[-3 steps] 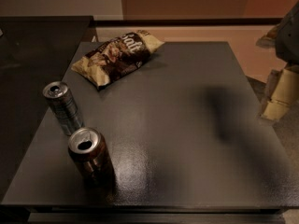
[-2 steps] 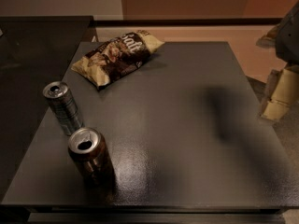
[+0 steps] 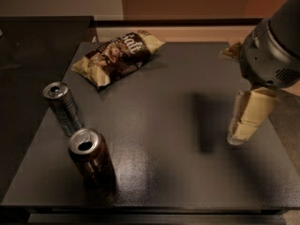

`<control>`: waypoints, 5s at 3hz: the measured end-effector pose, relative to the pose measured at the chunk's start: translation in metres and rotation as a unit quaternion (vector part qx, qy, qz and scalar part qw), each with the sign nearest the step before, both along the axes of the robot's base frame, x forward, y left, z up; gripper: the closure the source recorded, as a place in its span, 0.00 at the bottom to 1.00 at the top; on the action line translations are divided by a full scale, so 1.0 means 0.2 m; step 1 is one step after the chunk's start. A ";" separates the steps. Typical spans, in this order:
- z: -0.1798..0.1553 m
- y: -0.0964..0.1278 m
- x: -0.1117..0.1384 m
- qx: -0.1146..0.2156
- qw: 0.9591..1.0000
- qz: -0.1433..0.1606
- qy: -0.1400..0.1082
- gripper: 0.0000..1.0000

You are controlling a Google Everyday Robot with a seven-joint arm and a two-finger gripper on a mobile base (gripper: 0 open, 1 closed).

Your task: Knock orange can over

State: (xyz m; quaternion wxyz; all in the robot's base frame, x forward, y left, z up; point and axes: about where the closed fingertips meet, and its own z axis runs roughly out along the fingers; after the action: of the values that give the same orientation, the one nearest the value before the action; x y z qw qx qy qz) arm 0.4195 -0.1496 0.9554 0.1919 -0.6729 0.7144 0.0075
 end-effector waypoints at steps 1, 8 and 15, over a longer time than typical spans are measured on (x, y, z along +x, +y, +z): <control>-0.10 0.25 -0.06 0.042 0.997 0.061 0.009 0.00; -0.38 1.39 -0.38 0.296 0.913 0.225 0.170 0.41; -0.25 0.62 0.18 0.027 0.994 0.103 -0.035 1.00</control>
Offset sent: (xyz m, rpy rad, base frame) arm -0.0372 0.1660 -0.0760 0.3162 0.1607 0.3578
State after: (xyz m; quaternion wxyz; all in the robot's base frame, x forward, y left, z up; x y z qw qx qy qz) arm 0.4559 -0.0258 0.9060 0.2330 -0.7372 0.6338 0.0228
